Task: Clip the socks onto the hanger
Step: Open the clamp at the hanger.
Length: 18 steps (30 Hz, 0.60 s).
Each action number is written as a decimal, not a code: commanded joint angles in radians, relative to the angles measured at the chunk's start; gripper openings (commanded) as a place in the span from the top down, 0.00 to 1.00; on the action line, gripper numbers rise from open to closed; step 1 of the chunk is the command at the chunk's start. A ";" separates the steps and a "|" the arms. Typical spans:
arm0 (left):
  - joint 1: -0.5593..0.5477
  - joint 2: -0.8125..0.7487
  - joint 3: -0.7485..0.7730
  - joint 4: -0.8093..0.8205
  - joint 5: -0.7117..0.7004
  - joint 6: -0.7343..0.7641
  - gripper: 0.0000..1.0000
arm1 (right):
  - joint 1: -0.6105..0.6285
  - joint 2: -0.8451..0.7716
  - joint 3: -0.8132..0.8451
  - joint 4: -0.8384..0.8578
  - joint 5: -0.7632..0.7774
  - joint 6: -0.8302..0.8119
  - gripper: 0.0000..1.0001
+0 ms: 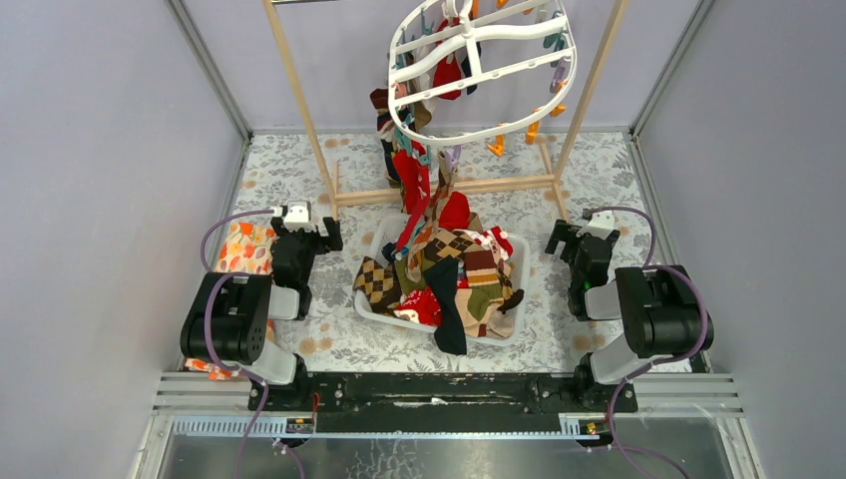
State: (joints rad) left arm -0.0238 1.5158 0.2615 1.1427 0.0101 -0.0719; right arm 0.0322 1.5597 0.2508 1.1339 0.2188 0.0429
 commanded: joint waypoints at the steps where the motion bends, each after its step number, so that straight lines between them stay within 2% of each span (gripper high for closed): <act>1: -0.004 0.006 -0.004 0.031 -0.022 0.023 0.01 | -0.005 -0.009 0.021 0.034 0.005 0.003 0.00; 9: -0.004 0.006 -0.002 0.027 -0.022 0.023 0.01 | -0.024 -0.053 0.044 -0.033 -0.010 0.019 0.00; 11: -0.001 -0.005 0.002 0.012 -0.015 0.016 0.01 | -0.025 -0.130 0.073 -0.147 0.017 0.024 0.00; 13: 0.017 -0.047 0.059 -0.153 -0.015 -0.004 0.01 | -0.024 -0.206 0.089 -0.225 -0.009 0.011 0.00; 15: 0.022 -0.098 0.197 -0.447 0.027 0.001 0.01 | -0.023 -0.299 0.095 -0.298 -0.063 0.057 0.00; 18: 0.066 -0.091 0.482 -0.899 0.133 0.017 0.01 | -0.023 -0.409 0.138 -0.373 -0.155 0.152 0.00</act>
State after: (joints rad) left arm -0.0002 1.4601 0.4400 0.7666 0.0353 -0.0761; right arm 0.0128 1.2762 0.3103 0.8631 0.1791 0.0845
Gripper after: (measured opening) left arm 0.986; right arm 0.995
